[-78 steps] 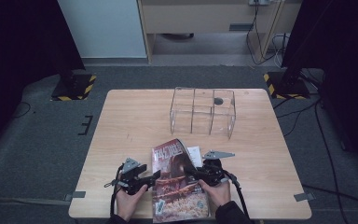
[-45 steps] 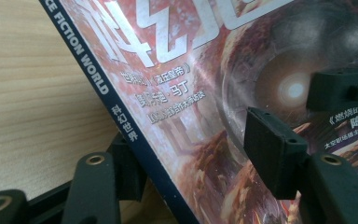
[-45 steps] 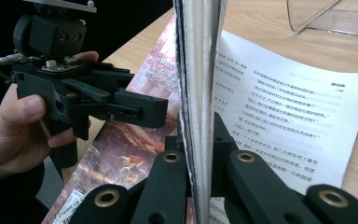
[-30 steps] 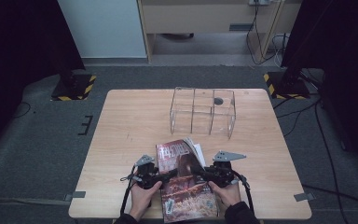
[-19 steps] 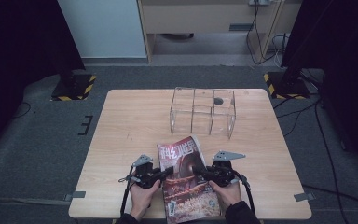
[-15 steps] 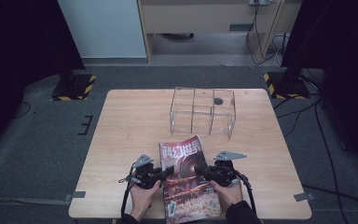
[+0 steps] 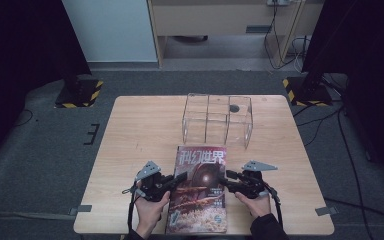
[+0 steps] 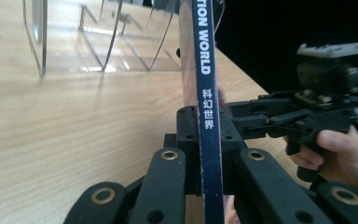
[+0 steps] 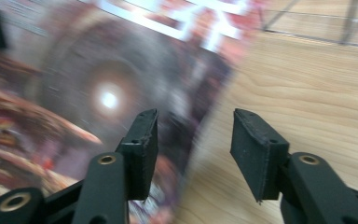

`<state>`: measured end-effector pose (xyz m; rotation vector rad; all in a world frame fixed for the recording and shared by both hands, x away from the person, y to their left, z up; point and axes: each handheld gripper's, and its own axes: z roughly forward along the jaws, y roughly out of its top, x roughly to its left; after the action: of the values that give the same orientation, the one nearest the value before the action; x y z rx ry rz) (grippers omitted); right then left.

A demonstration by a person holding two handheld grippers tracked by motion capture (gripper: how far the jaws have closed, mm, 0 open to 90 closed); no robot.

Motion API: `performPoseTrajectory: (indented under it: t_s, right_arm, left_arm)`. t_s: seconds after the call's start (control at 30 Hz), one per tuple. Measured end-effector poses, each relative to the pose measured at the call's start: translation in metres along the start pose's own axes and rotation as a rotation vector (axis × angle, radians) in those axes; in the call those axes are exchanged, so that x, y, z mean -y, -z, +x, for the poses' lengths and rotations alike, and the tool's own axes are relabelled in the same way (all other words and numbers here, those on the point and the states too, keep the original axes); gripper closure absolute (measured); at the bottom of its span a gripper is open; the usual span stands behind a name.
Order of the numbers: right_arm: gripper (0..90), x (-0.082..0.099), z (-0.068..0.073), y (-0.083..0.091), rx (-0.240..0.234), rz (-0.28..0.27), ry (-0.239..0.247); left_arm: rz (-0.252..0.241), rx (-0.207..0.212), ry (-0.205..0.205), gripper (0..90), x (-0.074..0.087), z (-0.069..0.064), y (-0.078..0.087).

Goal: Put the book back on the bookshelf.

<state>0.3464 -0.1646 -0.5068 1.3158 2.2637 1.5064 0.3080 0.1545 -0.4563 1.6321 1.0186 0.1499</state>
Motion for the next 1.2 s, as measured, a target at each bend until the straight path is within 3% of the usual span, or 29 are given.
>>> performPoseTrajectory:
  t_s: [0.4, 0.53, 0.87, 1.03, 1.2]
  right_arm:
    - [28.9, 0.012, -0.024, 0.024, 0.219, 0.011, 0.032]
    - [20.7, 0.017, -0.031, 0.031, 0.307, 0.018, 0.078]
    - [13.7, 0.027, -0.046, 0.04, 0.432, 0.087, 0.106]
    - [11.2, 0.031, -0.051, 0.04, 0.46, 0.124, 0.116]
    - [9.9, 0.035, -0.055, 0.038, 0.472, 0.156, 0.113]
  left_arm:
    - [-0.08, -0.033, -0.029, 83.7, -0.024, -0.001, 0.022]
    - [-0.117, -0.051, -0.034, 83.7, -0.036, -0.002, 0.027]
    - [-0.17, -0.117, -0.096, 83.7, -0.068, -0.006, 0.034]
    - [-0.176, -0.153, -0.131, 83.7, -0.082, -0.009, 0.031]
    - [-0.195, -0.16, -0.121, 83.7, -0.092, -0.007, 0.03]
